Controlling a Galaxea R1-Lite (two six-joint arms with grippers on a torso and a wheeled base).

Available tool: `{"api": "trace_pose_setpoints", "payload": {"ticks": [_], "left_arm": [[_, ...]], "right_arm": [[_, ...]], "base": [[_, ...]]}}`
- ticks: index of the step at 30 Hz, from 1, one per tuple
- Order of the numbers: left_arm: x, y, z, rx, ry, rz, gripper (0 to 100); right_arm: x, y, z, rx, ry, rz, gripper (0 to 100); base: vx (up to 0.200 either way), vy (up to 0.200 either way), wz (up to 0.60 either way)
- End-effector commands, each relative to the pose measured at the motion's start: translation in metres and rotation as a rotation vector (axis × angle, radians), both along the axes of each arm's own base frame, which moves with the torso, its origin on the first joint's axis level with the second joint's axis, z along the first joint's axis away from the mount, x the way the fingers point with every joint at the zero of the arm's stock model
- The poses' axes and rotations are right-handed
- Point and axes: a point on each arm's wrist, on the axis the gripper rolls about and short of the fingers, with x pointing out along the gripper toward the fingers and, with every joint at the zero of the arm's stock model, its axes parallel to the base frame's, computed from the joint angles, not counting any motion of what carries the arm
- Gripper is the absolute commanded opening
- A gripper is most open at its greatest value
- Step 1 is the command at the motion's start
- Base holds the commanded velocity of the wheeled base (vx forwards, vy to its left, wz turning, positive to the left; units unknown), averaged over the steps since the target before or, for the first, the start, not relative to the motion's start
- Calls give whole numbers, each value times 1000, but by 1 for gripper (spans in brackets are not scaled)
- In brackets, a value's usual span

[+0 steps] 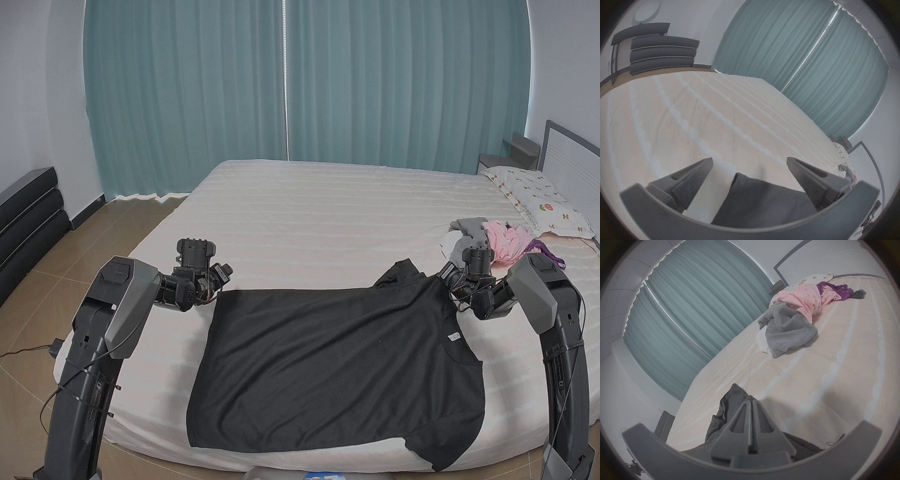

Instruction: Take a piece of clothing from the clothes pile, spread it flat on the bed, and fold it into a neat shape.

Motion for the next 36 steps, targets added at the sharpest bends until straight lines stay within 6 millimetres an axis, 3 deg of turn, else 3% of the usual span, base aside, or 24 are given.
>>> {"api": "trace_pose_setpoints", "payload": {"ticks": [1,8,14,25,26,36], "left_arm": [[-2,-3,-9,-7,31,-11,100],[-6,-24,-21,-55,64,-46,100],[-4,-23,-33,-48,72,-47,100],[-1,-19,-29,-50,23,-32,100],[-1,-19,-28,-50,20,-30,0],[1,-14,-19,-43,-4,-5,0]], "right_arm": [[-1,2,-5,0,12,4,0],[-1,3,-8,2,16,6,0],[-2,3,-8,3,16,6,0],[-3,7,-8,4,19,11,0],[-3,7,-8,4,19,11,0],[-2,6,-5,9,10,8,0]], "base": [[0,0,0],[0,0,0],[0,0,0],[0,0,0],[0,0,0],[0,0,0]]}}
